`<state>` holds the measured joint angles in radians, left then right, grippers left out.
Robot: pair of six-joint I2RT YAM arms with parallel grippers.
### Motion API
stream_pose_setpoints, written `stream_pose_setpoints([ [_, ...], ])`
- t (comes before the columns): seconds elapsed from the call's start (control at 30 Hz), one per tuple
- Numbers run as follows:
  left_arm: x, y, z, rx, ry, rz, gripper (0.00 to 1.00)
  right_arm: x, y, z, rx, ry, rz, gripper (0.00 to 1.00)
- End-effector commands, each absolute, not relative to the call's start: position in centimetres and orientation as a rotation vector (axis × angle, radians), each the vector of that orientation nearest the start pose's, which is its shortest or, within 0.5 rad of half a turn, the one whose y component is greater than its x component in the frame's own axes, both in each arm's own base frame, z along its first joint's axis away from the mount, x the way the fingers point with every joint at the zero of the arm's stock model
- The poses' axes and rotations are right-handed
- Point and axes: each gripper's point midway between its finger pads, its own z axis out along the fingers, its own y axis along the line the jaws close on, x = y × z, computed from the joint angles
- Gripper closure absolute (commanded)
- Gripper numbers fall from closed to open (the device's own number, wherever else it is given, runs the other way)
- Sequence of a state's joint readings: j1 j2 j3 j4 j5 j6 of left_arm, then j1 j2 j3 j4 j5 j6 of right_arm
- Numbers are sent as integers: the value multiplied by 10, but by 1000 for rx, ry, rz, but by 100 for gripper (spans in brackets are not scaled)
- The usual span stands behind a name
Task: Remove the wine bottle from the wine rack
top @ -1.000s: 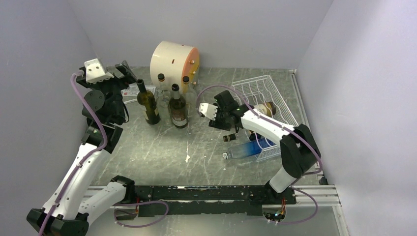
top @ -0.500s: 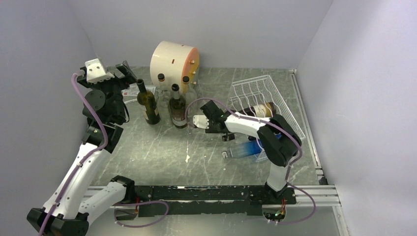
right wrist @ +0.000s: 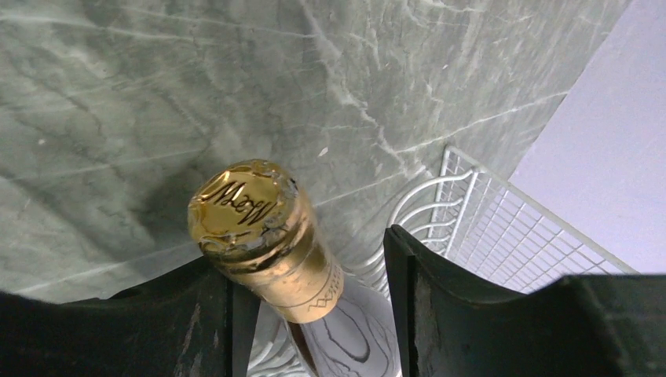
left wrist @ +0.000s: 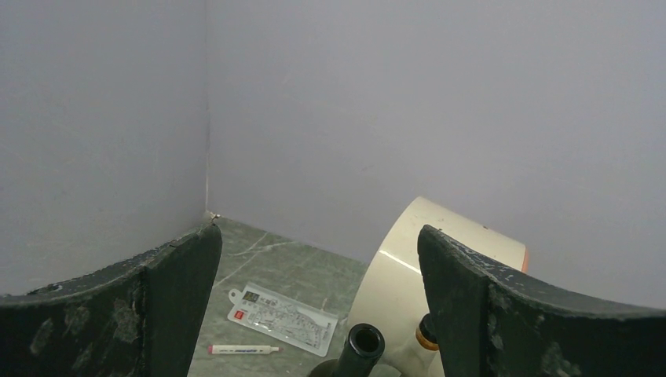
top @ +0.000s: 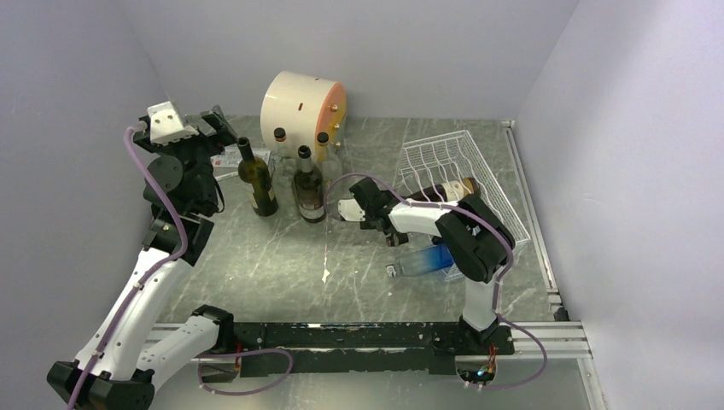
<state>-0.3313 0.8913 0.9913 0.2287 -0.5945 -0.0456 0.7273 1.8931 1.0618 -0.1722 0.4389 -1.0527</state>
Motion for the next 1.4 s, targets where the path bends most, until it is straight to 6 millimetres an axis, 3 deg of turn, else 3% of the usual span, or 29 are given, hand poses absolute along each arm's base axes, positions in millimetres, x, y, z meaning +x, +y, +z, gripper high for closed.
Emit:
stream_pose_setpoints([
  [0.0, 329, -10, 441, -343, 1233, 36, 2, 387, 191, 17, -1904, 1717, -708, 43],
  [0.23, 332, -11, 438, -337, 1245, 37, 2, 387, 198, 28, -1854, 1680, -716, 64],
  [0.37, 334, -10, 437, -337, 1249, 44, 2, 373, 200, 27, -1864, 1648, -735, 73],
  [0.7, 338, -10, 432, -333, 1264, 60, 2, 337, 241, 52, -1851, 1508, -671, 100],
  [1.13, 339, -11, 432, -328, 1267, 60, 2, 265, 308, 120, -1781, 1414, -318, 100],
  [1.37, 341, -13, 430, -325, 1274, 52, 2, 236, 336, 147, -1777, 1311, -300, 100],
])
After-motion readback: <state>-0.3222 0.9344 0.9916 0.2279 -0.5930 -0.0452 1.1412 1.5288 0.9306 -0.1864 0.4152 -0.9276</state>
